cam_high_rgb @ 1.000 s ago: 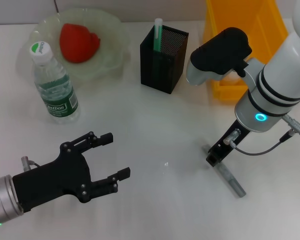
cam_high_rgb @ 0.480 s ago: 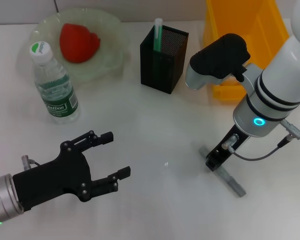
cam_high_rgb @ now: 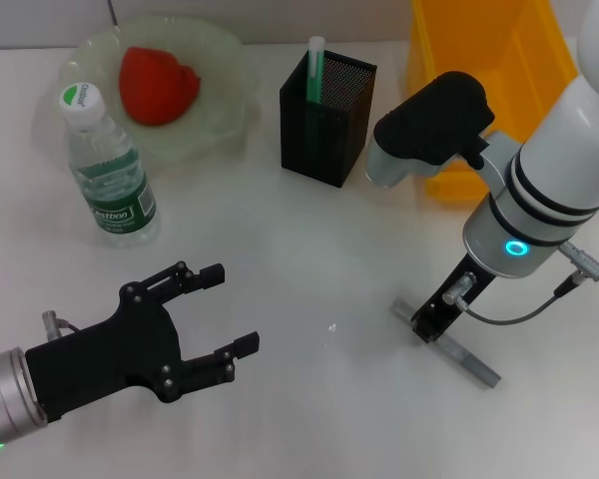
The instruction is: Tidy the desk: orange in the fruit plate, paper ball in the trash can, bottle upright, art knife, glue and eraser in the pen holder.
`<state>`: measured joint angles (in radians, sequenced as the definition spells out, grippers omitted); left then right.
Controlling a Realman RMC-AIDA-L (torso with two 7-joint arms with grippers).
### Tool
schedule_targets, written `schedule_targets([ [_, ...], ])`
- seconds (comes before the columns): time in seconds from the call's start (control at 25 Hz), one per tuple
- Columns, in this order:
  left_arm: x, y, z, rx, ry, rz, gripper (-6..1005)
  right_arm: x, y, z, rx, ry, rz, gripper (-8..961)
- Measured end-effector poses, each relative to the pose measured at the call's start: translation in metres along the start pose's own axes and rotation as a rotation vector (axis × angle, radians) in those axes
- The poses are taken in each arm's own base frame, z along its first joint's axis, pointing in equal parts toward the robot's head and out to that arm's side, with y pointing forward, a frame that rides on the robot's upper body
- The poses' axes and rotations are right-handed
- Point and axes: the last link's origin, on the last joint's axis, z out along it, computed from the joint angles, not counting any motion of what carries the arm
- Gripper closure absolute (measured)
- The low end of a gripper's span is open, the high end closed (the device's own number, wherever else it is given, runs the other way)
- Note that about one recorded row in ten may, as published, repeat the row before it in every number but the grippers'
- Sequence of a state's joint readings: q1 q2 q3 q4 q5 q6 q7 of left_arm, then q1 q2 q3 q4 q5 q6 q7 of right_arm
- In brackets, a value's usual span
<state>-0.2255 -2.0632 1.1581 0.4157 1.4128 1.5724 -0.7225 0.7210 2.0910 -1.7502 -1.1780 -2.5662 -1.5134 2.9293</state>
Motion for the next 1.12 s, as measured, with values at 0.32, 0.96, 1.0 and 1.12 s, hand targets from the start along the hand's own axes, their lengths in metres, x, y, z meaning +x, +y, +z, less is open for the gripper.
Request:
schedule_targets([
  [0.32,0.0,0.0,0.001,0.0,0.001,0.0,188,-0.009,-0.008,-0.038,0.005,-0.183,0.006,818],
  [0.96,0.004,-0.006,0.003,0.02,0.02,-0.04,188,-0.01,-0.055,-0.096,0.022,-1.392,-0.18,824],
  [1.0,0.004,-0.006,0.003,0.02,0.02,-0.04,189,-0.01,-0.055,-0.096,0.022,-1.392,-0.18,824],
  [1.12,0.004,-0.006,0.006,0.014,0.012,-0.036,189,-0.01,-0.064,-0.076,0.039,-1.501,-0.208,826],
])
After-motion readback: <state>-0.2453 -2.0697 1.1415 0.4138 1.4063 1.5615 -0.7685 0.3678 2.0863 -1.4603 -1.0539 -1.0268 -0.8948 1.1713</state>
